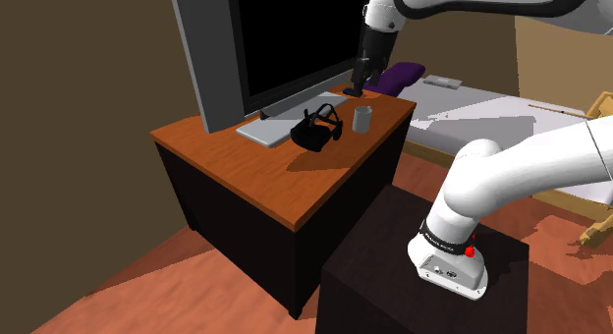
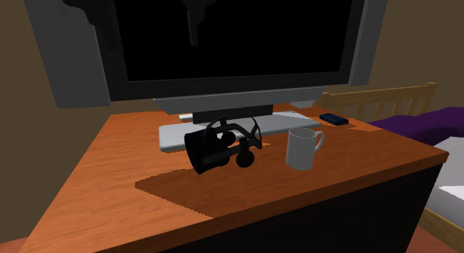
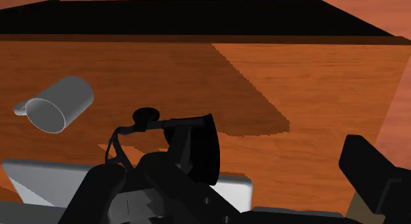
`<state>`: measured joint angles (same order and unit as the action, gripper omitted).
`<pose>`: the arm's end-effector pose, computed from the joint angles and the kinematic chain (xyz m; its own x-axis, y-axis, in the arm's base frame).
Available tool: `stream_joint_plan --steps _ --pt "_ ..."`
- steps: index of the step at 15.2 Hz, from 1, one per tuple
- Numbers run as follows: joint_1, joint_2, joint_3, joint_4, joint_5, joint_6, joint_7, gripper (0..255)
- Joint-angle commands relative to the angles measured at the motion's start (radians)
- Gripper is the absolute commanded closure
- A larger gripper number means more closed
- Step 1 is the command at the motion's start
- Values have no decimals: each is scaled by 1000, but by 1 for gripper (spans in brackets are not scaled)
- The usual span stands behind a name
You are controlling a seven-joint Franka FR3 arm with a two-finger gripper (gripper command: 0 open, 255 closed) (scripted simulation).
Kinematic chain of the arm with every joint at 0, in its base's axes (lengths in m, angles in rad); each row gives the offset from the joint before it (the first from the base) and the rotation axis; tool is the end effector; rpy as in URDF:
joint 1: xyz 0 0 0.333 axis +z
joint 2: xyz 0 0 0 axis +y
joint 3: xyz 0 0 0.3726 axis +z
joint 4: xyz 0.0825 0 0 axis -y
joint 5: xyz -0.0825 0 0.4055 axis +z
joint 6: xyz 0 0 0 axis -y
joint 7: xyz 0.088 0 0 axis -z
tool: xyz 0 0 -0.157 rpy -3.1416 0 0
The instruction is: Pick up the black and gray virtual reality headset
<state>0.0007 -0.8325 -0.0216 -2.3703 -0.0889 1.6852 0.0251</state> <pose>0.2924 -0.0212 0.5985 0.9885 -0.0309 0.1482 -0.0415 -0.9967 0.0691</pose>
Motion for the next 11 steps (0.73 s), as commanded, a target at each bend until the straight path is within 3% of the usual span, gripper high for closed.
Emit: stream_joint_plan --steps 1,11 --pt "0 0 0 0 0 0 0 0" --pt "87 181 -291 -70 -117 242 -539 0"
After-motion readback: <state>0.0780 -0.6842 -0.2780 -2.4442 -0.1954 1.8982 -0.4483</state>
